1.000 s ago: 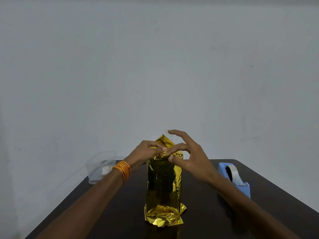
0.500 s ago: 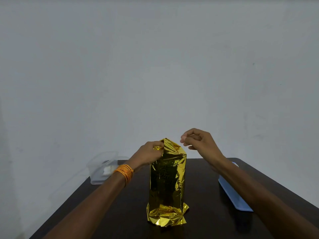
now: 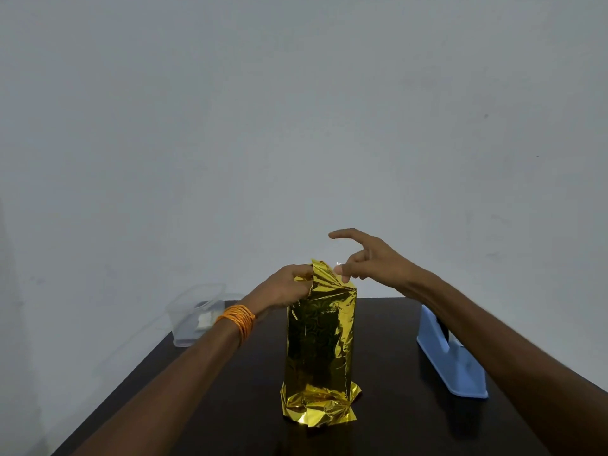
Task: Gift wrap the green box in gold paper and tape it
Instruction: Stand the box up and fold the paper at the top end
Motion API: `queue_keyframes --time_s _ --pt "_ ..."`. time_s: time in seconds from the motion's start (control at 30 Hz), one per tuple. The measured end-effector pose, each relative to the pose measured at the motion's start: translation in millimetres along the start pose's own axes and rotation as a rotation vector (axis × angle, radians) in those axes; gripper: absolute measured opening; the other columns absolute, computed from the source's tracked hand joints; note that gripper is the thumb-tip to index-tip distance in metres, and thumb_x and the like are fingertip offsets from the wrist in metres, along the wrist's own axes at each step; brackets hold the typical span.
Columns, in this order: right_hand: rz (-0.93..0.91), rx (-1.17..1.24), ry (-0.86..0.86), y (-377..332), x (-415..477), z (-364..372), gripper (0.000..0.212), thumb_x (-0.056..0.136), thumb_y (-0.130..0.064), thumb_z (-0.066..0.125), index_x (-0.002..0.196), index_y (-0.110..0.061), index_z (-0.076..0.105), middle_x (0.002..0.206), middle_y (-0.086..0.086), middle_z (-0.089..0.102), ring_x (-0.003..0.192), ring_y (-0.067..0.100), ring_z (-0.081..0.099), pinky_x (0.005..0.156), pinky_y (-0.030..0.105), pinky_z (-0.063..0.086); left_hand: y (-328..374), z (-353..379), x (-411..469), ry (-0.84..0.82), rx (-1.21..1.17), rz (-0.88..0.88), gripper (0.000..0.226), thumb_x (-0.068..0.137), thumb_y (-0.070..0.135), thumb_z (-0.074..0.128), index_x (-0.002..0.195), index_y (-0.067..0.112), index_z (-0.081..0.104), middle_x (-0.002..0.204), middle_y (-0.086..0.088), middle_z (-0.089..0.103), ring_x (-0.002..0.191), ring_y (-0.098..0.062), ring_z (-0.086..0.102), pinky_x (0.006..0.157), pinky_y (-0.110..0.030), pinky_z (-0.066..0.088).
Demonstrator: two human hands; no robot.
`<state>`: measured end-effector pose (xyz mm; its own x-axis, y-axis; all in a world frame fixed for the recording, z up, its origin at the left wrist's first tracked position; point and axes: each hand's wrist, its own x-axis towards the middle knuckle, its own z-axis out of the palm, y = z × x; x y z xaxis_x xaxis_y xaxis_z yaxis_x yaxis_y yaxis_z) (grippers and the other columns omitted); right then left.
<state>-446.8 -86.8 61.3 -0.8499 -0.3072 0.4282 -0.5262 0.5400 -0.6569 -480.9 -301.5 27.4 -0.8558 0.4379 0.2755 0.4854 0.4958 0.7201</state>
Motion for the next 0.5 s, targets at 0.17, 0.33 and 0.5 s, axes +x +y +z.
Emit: queue_keyframes --time_s 0.17,0.33,0.5 --pt "-0.005 0.006 0.004 -6 7 0 0.056 0.092 -0.023 0.069 0.141 -0.032 0.042 0.082 0.005 0.076 0.080 0.010 0.064 0.077 0.032 0.050 1 -1 4 -0.024 0.015 -0.033 0.042 0.098 0.005 0.041 0.131 0.025 0.059 0.092 0.005 0.059 0.068 -0.004 0.050 0.051 -0.005 0.038" --pt "0.044 -0.016 -0.054 -6 13 3 0.054 0.093 -0.023 0.068 0.140 -0.031 0.044 0.075 0.001 0.072 0.081 0.014 0.059 0.076 0.030 0.047 -4 0 8 -0.020 0.006 -0.046 0.035 0.101 0.018 0.049 0.131 0.031 0.060 0.129 -0.003 0.059 0.101 -0.010 0.058 0.076 -0.016 0.046" --pt "0.094 -0.036 -0.102 -8 27 11 0.056 0.090 -0.009 0.064 0.140 -0.026 0.043 0.065 -0.006 0.065 0.072 0.014 0.050 0.071 0.032 0.042 -4 -1 6 -0.019 -0.016 -0.041 0.036 0.100 0.017 0.048 0.130 0.032 0.061 0.132 -0.002 0.058 0.114 -0.017 0.054 0.085 -0.024 0.043"
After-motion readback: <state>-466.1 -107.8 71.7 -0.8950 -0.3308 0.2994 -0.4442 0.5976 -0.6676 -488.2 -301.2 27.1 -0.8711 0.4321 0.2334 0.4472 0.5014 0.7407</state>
